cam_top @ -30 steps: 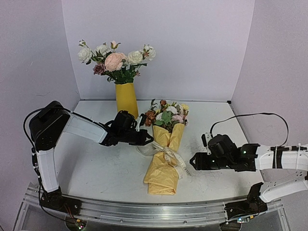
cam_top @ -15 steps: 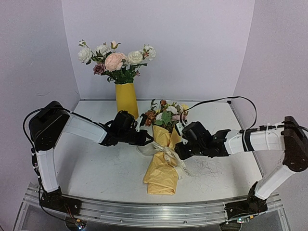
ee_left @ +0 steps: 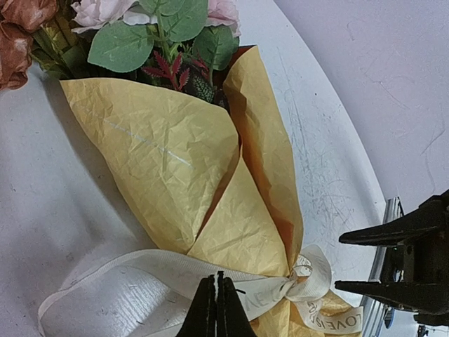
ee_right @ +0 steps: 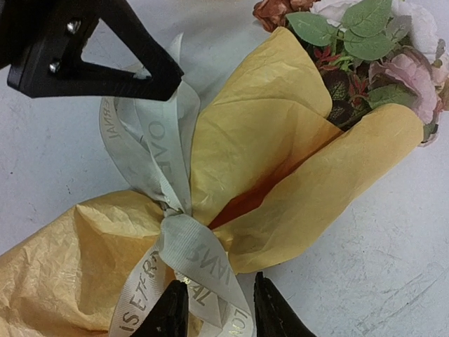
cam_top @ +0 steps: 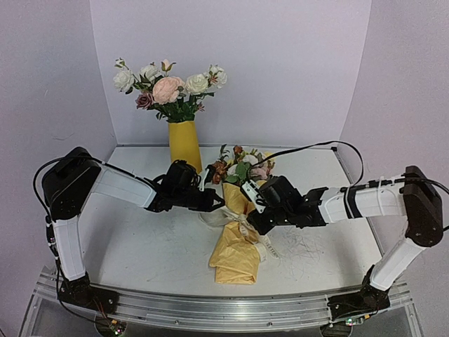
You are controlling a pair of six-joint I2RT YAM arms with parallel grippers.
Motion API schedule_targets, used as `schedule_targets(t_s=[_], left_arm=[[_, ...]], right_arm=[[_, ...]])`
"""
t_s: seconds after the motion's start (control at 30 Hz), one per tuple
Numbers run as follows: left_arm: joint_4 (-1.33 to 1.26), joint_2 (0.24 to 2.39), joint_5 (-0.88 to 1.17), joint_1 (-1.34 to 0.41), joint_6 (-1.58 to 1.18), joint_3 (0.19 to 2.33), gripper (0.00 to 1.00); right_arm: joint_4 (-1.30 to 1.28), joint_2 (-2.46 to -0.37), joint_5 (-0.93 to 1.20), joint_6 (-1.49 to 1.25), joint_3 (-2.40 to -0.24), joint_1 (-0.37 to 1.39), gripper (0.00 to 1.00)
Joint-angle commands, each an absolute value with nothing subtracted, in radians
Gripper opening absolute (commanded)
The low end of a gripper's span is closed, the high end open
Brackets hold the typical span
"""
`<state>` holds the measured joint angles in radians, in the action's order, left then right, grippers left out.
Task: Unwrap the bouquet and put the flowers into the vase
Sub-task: Untie the ribbon from the wrapping paper.
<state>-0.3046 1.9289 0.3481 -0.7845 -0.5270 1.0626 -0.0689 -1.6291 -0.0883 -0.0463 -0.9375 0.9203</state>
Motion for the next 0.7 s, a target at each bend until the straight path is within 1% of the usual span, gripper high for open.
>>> schedule_targets(t_s=[0.0,0.13,0.23,0.27,0.33,0.43,0.53,0.57,0.6,0.63,0.67], left_arm=[[-0.316,1.906,0.371,-0.782,-0.522,1.108,0.00],[-0.316,1.905,0.371,-0.781,-0.523,1.106,0.00],[-0.316,1.903,0.371,-0.783,-0.523,1.105,0.00],[-0.316,1.902,0.371,-0.782,-0.523,1.105,0.00],[-0.316,1.903,0.370,-0.782,-0.523,1.105,0.00],[-0.316,1.902,0.371,-0.782,-0.523,1.103,0.00],[-0.315,1.898,0.370,-0.782,-0.523,1.099,0.00],[-0.315,1.899,0.370,-0.782,-0.523,1.098,0.00],[-0.314,1.898,0.370,-0.782,-0.523,1.098,0.00],[-0.314,1.899,0.370,-0.782,-0.523,1.097,0.00],[-0.315,1.898,0.368,-0.783,-0.523,1.097,0.00]], right_arm=[[-0.076,-1.651,-0.089,-0.008,-0.953,0.919,0.34],[-0.078,-1.676,-0.095,0.026,-0.948,0.919,0.33],[-0.079,-1.699,-0.109,0.030,-0.964,0.920,0.26],[-0.080,-1.704,-0.110,0.033,-0.972,0.919,0.22],[-0.080,-1.713,-0.112,0.038,-0.981,0.920,0.19],[-0.080,-1.728,-0.112,0.042,-0.994,0.920,0.13],[-0.080,-1.730,-0.127,0.040,-0.999,0.919,0.12],[-0.080,-1.727,-0.129,0.041,-0.997,0.920,0.09],[-0.080,-1.721,-0.136,0.040,-0.995,0.919,0.03],[-0.080,-1.718,-0.143,0.038,-0.994,0.920,0.00],[-0.080,-1.711,-0.154,0.034,-0.989,0.919,0.00]])
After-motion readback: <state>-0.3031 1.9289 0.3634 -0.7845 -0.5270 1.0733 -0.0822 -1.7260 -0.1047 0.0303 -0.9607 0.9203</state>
